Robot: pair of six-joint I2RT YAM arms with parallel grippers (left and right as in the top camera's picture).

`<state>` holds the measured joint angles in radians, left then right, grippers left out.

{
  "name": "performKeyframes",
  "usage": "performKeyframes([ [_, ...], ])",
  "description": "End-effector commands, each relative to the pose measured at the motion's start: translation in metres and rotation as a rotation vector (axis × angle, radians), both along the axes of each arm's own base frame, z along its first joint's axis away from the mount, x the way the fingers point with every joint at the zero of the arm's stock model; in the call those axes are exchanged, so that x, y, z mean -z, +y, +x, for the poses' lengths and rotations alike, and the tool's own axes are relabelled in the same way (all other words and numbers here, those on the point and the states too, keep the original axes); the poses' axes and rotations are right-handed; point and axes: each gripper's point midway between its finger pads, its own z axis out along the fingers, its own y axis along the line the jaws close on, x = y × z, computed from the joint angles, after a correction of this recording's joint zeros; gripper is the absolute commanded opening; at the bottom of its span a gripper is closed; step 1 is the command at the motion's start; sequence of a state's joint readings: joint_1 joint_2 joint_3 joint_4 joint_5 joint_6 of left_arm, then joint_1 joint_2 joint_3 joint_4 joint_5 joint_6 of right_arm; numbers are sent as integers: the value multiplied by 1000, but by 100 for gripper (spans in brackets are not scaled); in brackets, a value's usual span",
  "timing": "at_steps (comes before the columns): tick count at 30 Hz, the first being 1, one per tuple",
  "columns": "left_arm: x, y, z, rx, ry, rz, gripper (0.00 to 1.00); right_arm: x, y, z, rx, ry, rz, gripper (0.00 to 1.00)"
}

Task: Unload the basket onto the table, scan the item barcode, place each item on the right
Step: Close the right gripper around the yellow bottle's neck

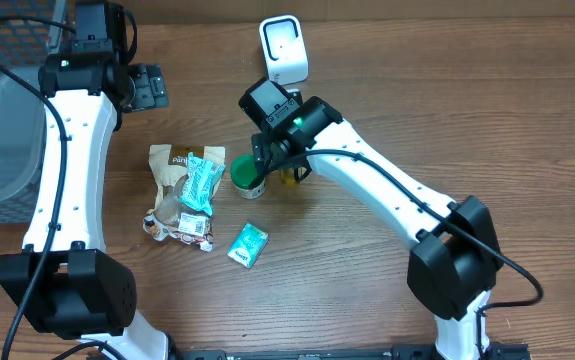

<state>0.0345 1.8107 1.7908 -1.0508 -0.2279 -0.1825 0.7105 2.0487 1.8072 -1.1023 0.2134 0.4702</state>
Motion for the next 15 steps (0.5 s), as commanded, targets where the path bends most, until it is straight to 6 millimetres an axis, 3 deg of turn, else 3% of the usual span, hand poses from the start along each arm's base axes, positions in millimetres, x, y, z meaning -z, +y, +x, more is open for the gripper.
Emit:
performKeyframes([
  [1, -14, 0, 1, 11, -31, 14, 99, 16, -13, 7, 89, 27, -6, 80],
  [6, -14, 0, 1, 11, -31, 14, 100, 17, -13, 7, 94, 58, 27, 72],
  [9, -14, 0, 1, 11, -31, 14, 99, 18, -15, 5, 96, 65, 20, 57],
  [15, -14, 0, 1, 11, -31, 14, 100, 10, -10, 8, 92, 56, 47, 60],
])
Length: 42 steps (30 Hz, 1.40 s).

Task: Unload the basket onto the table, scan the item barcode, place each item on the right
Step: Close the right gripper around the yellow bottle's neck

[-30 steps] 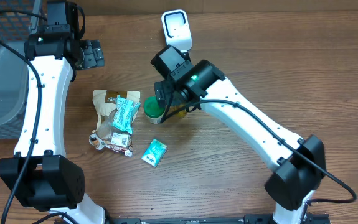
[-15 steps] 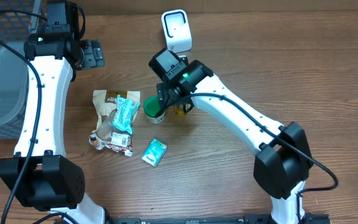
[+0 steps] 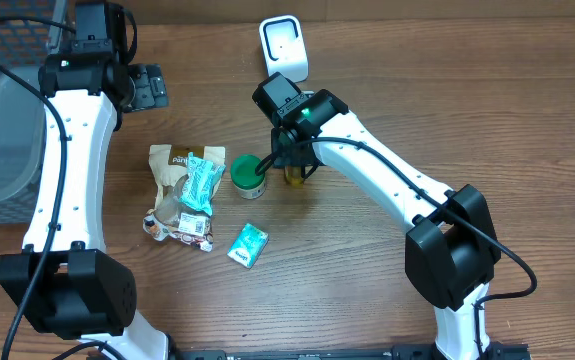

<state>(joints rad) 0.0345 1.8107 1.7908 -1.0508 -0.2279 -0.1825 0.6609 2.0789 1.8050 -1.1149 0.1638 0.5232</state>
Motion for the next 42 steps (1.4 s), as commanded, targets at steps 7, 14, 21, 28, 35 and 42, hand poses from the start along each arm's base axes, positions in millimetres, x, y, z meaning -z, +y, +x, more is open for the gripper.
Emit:
performKeyframes([
  [7, -14, 0, 1, 11, -31, 14, 100, -11, 6, 6, 6, -23, 31, 63],
  [14, -14, 0, 1, 11, -31, 14, 100, -21, 9, 10, 6, -42, 45, 64],
  [21, -14, 0, 1, 11, -31, 14, 99, -31, 12, 13, 6, -58, 58, 62],
  [28, -14, 0, 1, 11, -31, 14, 100, -21, 4, 3, 6, -14, 24, 61],
  [35, -14, 0, 1, 11, -31, 14, 99, -15, 3, 2, 6, -5, 17, 60],
  [42, -14, 0, 1, 11, -31, 14, 100, -13, 2, 1, 7, 3, 10, 61],
])
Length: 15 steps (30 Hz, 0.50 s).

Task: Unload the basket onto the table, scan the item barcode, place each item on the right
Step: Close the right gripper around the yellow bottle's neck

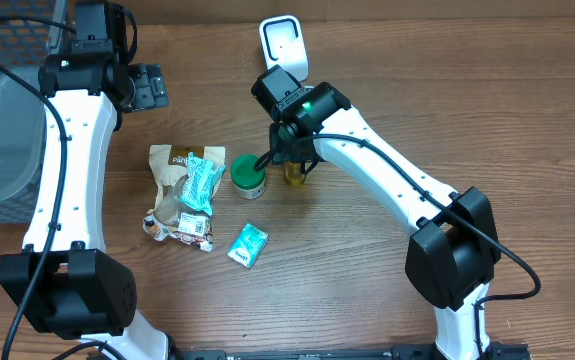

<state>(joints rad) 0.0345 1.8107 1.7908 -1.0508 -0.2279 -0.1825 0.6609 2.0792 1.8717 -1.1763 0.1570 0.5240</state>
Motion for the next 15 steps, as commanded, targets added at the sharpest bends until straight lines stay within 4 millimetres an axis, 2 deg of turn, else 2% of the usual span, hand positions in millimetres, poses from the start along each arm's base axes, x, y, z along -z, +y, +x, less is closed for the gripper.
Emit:
performKeyframes([
  [1, -14, 0, 1, 11, -31, 14, 100, 4, 1, 1, 8, 1, 3, 62],
  [9, -14, 0, 1, 11, -31, 14, 100, 5, 0, 1, 8, 4, 0, 62],
  [15, -14, 0, 1, 11, -31, 14, 100, 14, 0, 0, 8, 9, -4, 63],
])
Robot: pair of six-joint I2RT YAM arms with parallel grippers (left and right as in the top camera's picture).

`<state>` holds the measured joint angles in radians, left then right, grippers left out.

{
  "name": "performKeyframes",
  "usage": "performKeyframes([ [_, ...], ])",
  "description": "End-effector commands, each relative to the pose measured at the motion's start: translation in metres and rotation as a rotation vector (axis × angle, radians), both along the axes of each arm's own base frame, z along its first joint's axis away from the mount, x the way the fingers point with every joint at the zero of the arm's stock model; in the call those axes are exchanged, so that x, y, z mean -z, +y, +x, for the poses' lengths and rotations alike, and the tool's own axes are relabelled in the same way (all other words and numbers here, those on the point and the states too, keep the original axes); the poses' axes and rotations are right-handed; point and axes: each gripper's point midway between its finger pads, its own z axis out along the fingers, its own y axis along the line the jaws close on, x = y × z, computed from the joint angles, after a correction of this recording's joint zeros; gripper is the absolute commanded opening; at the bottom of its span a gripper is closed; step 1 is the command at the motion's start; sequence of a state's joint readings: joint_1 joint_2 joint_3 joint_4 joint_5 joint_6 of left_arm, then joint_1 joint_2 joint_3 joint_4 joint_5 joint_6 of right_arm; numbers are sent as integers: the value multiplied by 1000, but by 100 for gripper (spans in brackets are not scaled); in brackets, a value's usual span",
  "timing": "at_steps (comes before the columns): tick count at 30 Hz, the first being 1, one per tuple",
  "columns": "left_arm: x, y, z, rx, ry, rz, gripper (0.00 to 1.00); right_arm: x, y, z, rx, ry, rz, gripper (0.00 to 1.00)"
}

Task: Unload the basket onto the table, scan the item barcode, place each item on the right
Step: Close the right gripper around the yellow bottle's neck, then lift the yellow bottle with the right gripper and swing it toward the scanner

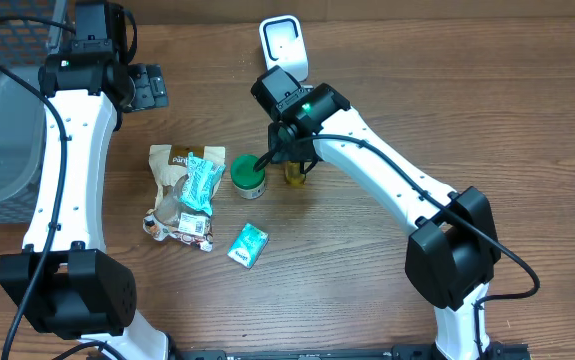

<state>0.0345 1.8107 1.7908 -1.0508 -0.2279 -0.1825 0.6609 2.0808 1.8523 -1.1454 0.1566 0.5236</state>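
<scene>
A white barcode scanner (282, 45) stands at the table's far middle. My right gripper (287, 166) points down just in front of it, over a small yellow item (295, 178). One dark finger (266, 160) reaches out to the rim of a green round tub (248, 177), and the jaws look spread apart. The wrist hides most of the yellow item. My left gripper (148, 86) rests open at the far left, holding nothing.
A brown snack bag (174, 198) with a teal packet (199, 181) on it lies left of the tub. A smaller teal packet (248, 245) lies nearer the front. A grey bin stands at the left edge.
At first my right gripper hung over the green tub and the yellow item. Then its wrist stood further right, with the fingers close about the yellow item. After that, one finger stood out toward the tub's rim, and it remains so. The left arm has not moved.
</scene>
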Motion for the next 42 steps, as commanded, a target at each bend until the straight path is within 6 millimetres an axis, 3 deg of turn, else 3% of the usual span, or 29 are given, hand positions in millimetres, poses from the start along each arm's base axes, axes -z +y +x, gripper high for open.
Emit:
performKeyframes([
  [1, -14, 0, 1, 11, -31, 14, 100, 9, -1, -1, 8, 14, -7, 63],
  [4, -14, 0, 1, 11, -31, 14, 99, 9, -1, -1, 8, 11, -5, 61],
  [11, -14, 0, 1, 11, -31, 14, 100, 9, -3, -2, 9, 19, -11, 38],
  [15, -14, 0, 1, 11, -31, 14, 100, 0, -1, -3, 0, 26, 16, 32],
  [18, -14, 0, 1, 11, -31, 14, 99, -20, -6, 1, 18, 20, 56, 26],
  [22, -14, 0, 1, 11, -31, 14, 99, -55, -18, 5, 24, 15, 163, 25],
  [28, -14, 0, 1, 11, -31, 14, 100, -112, -40, -6, -60, 58, 425, 16],
  [37, -14, 0, 1, 11, -31, 14, 100, -188, -73, -53, -342, 121, 891, 15],
  [42, -14, 0, 1, 11, -31, 14, 100, -205, -75, -79, -468, 129, 1009, 15],
])
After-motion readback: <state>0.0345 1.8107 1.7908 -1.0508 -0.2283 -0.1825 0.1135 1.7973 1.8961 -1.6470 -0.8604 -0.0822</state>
